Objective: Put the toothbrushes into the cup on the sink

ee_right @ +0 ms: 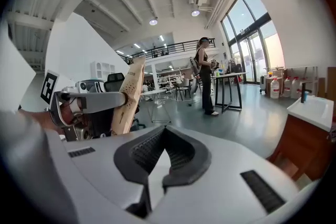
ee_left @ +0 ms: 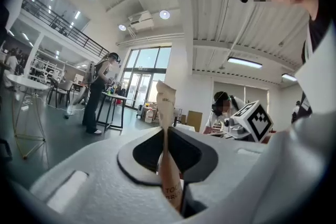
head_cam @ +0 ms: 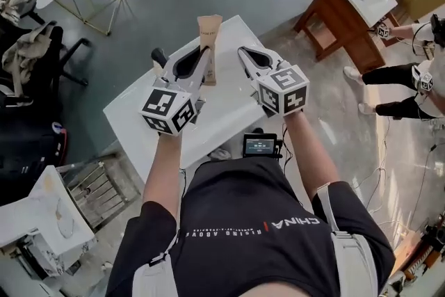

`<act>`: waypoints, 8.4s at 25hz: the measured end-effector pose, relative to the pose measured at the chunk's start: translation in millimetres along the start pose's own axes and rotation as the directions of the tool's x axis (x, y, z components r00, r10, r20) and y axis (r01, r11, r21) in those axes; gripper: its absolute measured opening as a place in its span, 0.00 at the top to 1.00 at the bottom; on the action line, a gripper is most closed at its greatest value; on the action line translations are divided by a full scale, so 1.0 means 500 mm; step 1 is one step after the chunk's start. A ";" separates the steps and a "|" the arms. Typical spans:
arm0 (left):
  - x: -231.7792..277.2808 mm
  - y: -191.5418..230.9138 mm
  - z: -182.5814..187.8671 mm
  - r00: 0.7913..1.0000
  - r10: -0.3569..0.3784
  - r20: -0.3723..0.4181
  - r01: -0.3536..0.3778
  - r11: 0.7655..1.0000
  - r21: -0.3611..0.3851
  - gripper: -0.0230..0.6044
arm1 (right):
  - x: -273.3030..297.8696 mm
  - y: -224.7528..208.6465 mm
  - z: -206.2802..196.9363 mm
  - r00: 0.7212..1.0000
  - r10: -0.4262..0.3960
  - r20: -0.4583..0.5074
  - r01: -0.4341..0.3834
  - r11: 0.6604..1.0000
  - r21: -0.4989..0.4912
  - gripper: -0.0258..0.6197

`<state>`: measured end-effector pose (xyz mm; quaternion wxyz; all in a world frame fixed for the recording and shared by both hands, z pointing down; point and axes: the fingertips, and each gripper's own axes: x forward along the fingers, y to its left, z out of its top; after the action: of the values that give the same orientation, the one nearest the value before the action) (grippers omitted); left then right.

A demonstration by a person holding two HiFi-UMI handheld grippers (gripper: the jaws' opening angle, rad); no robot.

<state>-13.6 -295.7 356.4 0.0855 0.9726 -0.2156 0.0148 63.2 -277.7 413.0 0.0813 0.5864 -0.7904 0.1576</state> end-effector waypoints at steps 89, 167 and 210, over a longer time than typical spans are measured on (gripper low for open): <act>-0.270 0.135 -0.284 0.935 0.284 -0.211 -0.294 0.956 -0.013 0.95 | 0.118 0.244 -0.107 0.934 0.319 -0.160 -0.326 0.945 -0.022 0.95; -0.026 -0.043 -0.136 0.988 -0.149 -0.044 0.135 0.962 -0.238 0.90 | -0.110 -0.047 -0.060 0.999 -0.012 -0.032 0.011 1.000 -0.011 0.95; 0.382 -0.330 -0.290 0.929 -0.355 0.101 0.366 0.921 -0.132 0.90 | -0.292 -0.430 -0.146 0.969 -0.221 -0.107 0.228 0.972 0.061 0.95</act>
<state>230.4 -203.2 485.6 0.1506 0.9865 -0.0364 -0.0538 307.4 -177.3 468.7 0.1163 0.6662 -0.7076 0.2051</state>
